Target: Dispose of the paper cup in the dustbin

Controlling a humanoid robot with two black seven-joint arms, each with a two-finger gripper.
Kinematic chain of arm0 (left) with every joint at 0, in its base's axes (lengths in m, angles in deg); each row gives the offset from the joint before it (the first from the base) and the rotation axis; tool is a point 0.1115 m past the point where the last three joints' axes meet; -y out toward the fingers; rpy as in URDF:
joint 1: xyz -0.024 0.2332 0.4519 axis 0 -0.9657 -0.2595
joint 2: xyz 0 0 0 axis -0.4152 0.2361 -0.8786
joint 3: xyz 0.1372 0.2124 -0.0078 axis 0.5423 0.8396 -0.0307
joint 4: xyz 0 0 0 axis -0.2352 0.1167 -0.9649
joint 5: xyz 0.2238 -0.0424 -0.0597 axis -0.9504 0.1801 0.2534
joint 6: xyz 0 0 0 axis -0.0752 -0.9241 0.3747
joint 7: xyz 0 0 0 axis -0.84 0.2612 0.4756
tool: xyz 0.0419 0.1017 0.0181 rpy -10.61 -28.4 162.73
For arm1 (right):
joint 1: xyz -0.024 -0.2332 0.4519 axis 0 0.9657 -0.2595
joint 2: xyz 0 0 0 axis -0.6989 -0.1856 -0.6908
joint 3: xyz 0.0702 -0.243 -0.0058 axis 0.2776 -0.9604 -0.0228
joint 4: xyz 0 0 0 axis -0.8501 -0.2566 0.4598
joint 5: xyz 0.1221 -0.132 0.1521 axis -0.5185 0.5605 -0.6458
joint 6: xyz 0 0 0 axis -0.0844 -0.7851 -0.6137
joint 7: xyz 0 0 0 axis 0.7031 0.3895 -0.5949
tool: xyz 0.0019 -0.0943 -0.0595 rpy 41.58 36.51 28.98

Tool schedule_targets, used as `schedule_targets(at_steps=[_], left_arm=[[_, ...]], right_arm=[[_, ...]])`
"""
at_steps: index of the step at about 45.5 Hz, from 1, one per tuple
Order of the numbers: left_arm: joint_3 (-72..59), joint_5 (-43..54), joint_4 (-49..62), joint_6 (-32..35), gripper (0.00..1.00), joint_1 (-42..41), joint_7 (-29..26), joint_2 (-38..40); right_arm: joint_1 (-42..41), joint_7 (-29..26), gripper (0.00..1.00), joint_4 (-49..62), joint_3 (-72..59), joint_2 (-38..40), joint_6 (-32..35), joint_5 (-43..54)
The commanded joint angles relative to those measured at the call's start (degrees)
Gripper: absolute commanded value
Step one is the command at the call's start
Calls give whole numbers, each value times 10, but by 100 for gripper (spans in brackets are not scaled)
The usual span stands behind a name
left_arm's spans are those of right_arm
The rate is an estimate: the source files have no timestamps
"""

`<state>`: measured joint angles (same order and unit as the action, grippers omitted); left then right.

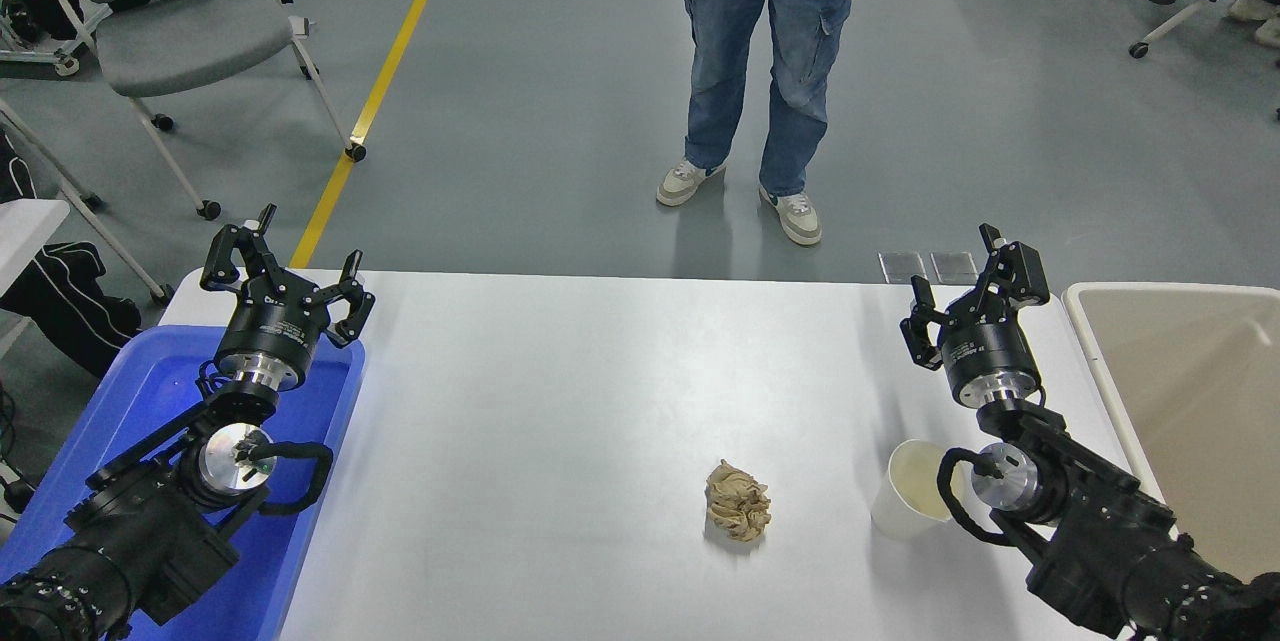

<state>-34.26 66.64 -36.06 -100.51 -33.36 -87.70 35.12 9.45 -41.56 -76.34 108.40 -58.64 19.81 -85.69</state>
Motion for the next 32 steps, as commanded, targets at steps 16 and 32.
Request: schedule_targets(at_steps=[16, 32], left_arm=[[-2, 1, -1, 1, 100, 0, -12, 4], [-2, 1, -1, 1, 100, 0, -12, 4]], right_arm=[[-2, -1, 100, 1, 1, 0, 1, 0], [0, -3, 100, 1, 0, 2, 7, 0]])
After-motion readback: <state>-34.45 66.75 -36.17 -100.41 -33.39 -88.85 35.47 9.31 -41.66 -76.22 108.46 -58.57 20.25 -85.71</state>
